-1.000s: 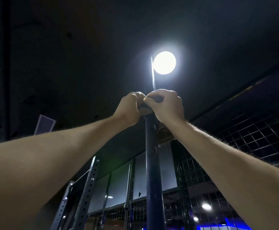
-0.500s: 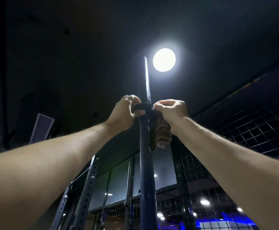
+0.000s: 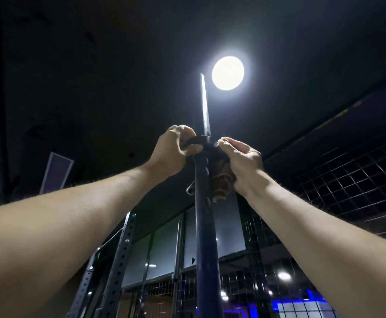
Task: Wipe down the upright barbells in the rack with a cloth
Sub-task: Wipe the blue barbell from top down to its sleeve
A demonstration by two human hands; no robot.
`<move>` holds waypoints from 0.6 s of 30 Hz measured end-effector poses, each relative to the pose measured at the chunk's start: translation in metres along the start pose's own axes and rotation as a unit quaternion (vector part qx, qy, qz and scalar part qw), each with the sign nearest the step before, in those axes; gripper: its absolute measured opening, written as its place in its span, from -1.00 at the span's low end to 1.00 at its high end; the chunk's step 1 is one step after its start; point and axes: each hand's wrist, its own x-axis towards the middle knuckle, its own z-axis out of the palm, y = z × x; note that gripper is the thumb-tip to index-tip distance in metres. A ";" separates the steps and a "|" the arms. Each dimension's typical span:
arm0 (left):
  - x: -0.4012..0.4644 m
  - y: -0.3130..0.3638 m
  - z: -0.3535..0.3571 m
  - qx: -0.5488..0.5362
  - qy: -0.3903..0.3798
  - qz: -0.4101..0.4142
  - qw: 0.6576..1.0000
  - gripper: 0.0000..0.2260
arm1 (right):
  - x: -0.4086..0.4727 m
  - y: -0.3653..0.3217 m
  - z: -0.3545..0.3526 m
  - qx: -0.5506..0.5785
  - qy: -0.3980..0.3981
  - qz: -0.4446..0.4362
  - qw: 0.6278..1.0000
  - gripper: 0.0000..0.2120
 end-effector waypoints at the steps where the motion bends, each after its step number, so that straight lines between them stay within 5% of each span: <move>1: -0.001 -0.002 0.001 -0.007 0.006 0.001 1.000 -0.76 | 0.000 0.002 -0.001 0.023 -0.003 0.025 0.999 -0.89; 9: -0.008 -0.006 0.011 -0.012 -0.005 0.008 1.000 -0.84 | 0.011 0.016 -0.017 0.098 -0.032 0.136 0.985 -0.96; 11: -0.009 0.001 0.011 0.083 -0.030 0.009 0.996 -0.88 | 0.014 0.016 -0.021 0.065 -0.044 0.109 0.991 -0.95; 14: -0.002 0.020 0.008 0.273 -0.076 0.041 0.958 -0.66 | 0.026 0.013 -0.020 -0.047 -0.059 0.033 0.997 -0.98; 18: 0.005 0.045 0.019 0.360 -0.075 0.034 0.929 -0.61 | 0.030 -0.003 -0.010 -0.169 -0.084 -0.082 0.979 -0.87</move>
